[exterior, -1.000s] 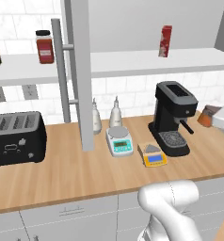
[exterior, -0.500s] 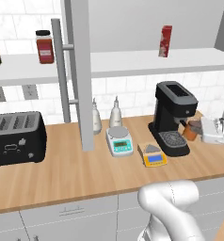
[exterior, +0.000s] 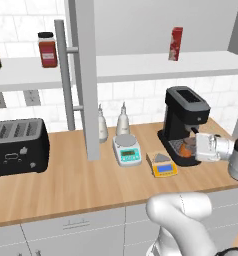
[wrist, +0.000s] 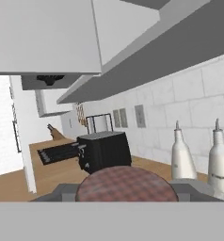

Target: Pick the jam and place it on the digital scale for weighing, and close the cabinet.

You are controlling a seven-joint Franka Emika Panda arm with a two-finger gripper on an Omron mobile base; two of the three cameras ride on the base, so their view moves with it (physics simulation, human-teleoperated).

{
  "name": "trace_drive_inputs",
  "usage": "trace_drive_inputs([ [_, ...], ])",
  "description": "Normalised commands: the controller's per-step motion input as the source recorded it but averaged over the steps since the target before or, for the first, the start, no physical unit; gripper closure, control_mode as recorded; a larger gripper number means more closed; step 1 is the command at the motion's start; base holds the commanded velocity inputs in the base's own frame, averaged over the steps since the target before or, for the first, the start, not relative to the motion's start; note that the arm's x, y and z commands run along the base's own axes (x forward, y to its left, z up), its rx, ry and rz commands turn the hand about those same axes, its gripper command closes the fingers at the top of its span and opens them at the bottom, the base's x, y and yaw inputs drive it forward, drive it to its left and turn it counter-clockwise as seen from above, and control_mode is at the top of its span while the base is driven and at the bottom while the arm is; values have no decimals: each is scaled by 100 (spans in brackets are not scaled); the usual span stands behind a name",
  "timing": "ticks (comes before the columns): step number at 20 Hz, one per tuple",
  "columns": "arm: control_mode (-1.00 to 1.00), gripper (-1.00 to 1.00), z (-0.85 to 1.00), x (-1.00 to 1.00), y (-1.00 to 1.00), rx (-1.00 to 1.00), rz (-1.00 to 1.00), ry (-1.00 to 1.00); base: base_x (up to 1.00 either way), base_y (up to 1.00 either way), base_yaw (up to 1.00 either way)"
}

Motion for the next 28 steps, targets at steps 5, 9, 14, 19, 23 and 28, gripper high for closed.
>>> trace_drive_inputs([
  [5, -100, 100, -45, 0, 1, 0, -1, 0, 0, 0, 0],
  [9, -100, 100, -35, 10, 0, 0, -4, 0, 0, 0, 0],
  [14, -100, 100, -29, 29, 0, 0, -1, -1, 0, 0, 0],
  [19, -100, 100, -27, 47, 0, 0, 0, 0, 0, 0, 0],
  [23, -100, 100, -28, 47, 0, 0, 0, 0, 0, 0, 0],
  [28, -100, 100, -12, 34, 0, 0, 0, -4, 0, 0, 0],
])
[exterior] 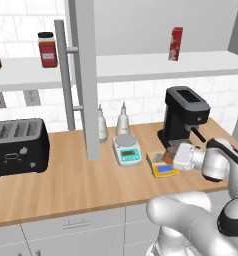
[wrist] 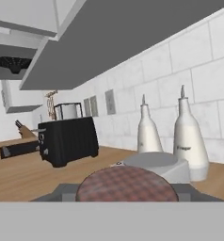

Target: Pick the jam and place it on the digital scale for weighing, and close the cabinet.

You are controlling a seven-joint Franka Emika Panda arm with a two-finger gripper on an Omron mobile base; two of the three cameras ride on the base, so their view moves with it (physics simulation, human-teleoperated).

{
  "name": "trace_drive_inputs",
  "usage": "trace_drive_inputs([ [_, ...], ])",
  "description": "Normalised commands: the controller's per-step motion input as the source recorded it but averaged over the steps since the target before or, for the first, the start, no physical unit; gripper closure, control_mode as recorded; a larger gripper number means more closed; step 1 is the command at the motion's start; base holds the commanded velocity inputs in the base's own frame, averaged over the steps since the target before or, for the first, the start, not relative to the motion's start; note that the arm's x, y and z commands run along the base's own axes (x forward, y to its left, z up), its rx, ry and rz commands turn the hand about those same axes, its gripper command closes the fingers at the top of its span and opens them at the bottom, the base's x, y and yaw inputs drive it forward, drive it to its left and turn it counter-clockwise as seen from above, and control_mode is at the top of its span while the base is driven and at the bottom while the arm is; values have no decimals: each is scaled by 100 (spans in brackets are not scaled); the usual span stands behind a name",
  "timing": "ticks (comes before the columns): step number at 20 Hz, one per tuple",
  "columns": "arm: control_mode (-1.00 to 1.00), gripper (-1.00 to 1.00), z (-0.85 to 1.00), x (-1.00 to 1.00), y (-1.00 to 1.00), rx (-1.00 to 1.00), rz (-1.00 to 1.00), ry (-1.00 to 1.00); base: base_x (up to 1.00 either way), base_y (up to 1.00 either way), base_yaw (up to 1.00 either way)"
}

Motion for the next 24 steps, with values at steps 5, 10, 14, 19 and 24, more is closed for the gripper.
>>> trace_drive_inputs([
  [5, -100, 100, -9, 19, 5, 0, -2, -5, 0, 0, 0],
  [10, -100, 100, -17, 17, 7, -2, -15, -1, 0, 0, 0],
  [14, -100, 100, -23, 19, 6, -1, -15, 0, 0, 0, 0],
  [19, -100, 100, -19, 28, 8, 0, -5, 0, 0, 0, 0],
  [24, -100, 100, -10, 14, 5, 0, 0, 1, 0, 0, 0],
])
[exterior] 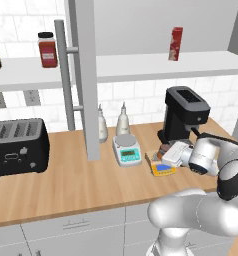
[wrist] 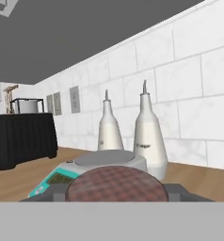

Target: Pick the jam and place it on the digital scale for weighing, and close the cabinet.

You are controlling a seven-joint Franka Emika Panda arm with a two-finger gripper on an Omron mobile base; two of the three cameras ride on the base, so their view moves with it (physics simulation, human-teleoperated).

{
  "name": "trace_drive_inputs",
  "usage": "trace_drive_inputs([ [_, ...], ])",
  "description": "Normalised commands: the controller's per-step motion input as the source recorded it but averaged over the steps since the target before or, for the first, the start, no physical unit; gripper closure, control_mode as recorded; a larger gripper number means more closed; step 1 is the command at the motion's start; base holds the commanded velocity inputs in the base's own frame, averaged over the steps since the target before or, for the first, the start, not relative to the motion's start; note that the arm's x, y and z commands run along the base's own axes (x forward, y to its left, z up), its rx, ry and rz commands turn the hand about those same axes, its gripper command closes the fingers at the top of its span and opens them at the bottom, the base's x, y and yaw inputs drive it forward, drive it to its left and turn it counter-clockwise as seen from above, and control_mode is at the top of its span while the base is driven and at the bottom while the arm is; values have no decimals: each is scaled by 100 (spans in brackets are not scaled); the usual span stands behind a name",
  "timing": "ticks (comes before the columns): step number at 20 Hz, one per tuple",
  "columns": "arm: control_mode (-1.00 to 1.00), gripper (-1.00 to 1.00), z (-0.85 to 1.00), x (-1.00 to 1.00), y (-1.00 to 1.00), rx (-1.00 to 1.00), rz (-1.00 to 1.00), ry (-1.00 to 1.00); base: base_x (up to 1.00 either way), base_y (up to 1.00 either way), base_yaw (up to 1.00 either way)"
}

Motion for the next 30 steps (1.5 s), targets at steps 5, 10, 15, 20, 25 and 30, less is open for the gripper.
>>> trace_drive_inputs([
  [5, -100, 100, 0, -2, 3, 0, 0, 0, 0, 0, 0],
  [10, -100, -100, -11, 1, 28, -1, -1, 0, 0, 0, 0],
  [15, -100, -100, 0, 1, 6, 0, -2, 0, 0, 0, 0],
  [20, -100, -100, 0, 0, 0, 0, 0, 0, 0, 0, 0],
  [25, -100, -100, 0, -3, -7, 0, 0, 0, 0, 0, 0],
  [30, -100, -100, 0, -27, -21, 0, -1, -3, 0, 0, 0],
])
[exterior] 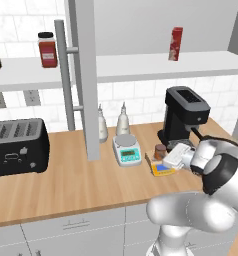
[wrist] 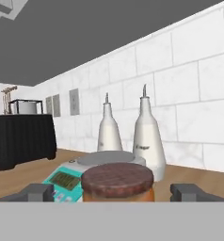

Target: Pick the jam and place it on the digital scale for weighing, and close the cabinet.

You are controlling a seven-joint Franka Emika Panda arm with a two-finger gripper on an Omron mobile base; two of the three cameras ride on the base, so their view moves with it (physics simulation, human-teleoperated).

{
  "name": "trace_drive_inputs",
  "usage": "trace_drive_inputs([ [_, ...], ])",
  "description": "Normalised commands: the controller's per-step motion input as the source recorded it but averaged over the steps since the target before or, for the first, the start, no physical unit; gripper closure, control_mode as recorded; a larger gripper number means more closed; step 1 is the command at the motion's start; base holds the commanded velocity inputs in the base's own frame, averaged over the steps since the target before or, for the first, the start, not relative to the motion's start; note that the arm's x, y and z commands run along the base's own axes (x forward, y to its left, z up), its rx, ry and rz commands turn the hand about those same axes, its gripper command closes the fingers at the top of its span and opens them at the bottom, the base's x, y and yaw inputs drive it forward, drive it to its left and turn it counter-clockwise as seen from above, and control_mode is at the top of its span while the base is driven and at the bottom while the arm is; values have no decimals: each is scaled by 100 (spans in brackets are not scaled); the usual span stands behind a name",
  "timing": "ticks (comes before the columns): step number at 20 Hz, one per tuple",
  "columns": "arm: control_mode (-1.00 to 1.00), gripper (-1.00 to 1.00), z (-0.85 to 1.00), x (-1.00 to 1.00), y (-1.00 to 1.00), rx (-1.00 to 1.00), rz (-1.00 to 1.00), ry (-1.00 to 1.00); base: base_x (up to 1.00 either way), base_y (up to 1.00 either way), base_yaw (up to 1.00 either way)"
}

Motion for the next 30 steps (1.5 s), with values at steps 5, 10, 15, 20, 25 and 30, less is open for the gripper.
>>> trace_drive_inputs([
  [5, -100, -100, 0, -38, -22, 0, -1, -8, 0, 0, 0],
  [10, -100, -100, 12, -36, -30, 0, -3, -9, 0, 0, 0],
  [15, -100, -100, 26, -23, -40, 0, -1, -2, 0, 0, 0],
  [20, -100, -100, 29, -30, -51, 0, -1, 0, 0, 0, 0],
  [25, -100, -100, 41, -39, -49, 0, -1, 0, 0, 0, 0],
  [30, -100, -100, 52, -52, -42, -2, 0, -10, 0, 0, 0],
])
